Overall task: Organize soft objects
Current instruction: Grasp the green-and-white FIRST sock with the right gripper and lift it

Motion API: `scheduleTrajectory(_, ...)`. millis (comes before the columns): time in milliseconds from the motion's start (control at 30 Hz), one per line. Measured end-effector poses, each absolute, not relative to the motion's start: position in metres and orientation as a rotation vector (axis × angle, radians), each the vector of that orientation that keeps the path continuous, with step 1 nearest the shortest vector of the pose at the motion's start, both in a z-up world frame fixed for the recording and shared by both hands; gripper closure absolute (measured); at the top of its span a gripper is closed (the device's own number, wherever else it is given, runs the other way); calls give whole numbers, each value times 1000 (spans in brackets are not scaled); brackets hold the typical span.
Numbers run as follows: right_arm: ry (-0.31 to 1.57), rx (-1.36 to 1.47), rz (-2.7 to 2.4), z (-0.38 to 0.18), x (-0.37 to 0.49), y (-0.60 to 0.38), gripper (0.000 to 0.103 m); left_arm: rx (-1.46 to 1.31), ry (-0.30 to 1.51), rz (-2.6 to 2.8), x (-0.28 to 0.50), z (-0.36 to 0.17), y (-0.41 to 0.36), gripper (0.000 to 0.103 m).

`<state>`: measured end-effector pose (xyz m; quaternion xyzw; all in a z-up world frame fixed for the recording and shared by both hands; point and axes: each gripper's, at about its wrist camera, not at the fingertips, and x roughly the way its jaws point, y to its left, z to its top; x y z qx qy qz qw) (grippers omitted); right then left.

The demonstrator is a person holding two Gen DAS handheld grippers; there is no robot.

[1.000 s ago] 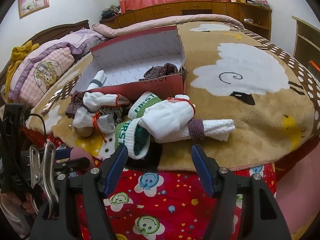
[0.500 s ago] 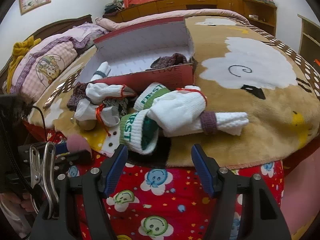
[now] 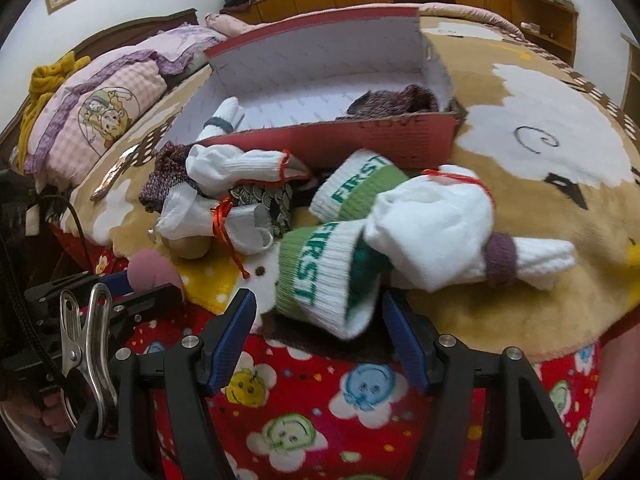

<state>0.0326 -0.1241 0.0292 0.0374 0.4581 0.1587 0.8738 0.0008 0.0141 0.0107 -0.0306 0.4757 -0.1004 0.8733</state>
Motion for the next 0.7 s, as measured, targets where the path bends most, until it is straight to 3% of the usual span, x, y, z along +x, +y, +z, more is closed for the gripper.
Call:
scheduleTrajectory(500,987,115,300,13,50,-123,37,-80,977,-228,7,3,20,55)
scheduleTrajectory(700,980,113,269,13,48,-127,53,-79,976,-227,7,3,20,55)
